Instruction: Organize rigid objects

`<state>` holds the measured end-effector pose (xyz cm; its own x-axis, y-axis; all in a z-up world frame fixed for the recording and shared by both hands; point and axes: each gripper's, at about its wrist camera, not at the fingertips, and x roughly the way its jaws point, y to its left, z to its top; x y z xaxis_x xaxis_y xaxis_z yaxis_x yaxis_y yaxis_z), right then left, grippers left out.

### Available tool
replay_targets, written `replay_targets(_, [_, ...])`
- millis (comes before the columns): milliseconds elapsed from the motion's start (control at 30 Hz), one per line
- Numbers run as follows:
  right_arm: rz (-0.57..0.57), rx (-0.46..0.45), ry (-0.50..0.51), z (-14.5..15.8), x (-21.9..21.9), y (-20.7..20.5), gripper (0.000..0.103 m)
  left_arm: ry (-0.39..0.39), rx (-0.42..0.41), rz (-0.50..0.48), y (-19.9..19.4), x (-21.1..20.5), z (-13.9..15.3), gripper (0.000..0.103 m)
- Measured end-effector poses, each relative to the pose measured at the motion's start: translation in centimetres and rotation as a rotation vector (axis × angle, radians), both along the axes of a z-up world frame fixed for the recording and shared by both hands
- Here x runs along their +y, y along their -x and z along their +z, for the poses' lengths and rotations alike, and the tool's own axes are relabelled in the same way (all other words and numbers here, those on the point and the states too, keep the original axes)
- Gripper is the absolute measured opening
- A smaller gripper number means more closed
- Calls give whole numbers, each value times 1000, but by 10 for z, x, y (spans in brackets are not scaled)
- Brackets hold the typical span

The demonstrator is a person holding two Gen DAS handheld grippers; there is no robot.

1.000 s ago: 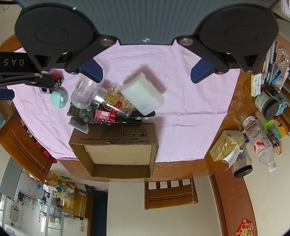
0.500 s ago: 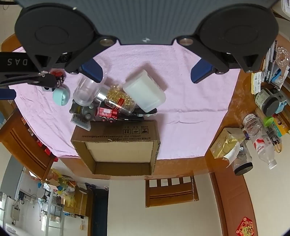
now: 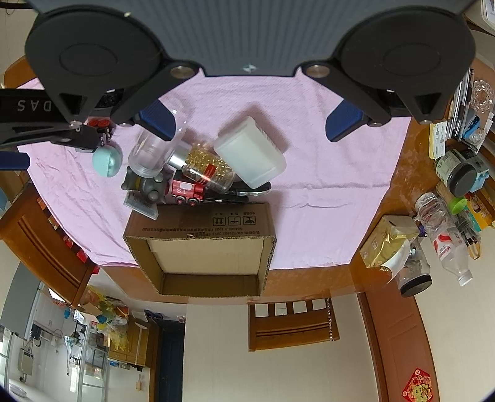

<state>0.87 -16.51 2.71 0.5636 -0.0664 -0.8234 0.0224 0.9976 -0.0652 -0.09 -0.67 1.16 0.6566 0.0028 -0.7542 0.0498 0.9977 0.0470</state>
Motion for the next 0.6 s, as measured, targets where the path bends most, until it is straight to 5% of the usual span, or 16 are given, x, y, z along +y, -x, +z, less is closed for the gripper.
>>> replay_targets(600, [19,-9,-1,0,-8,-1,103,-1,-2,11,0,-8,4,102])
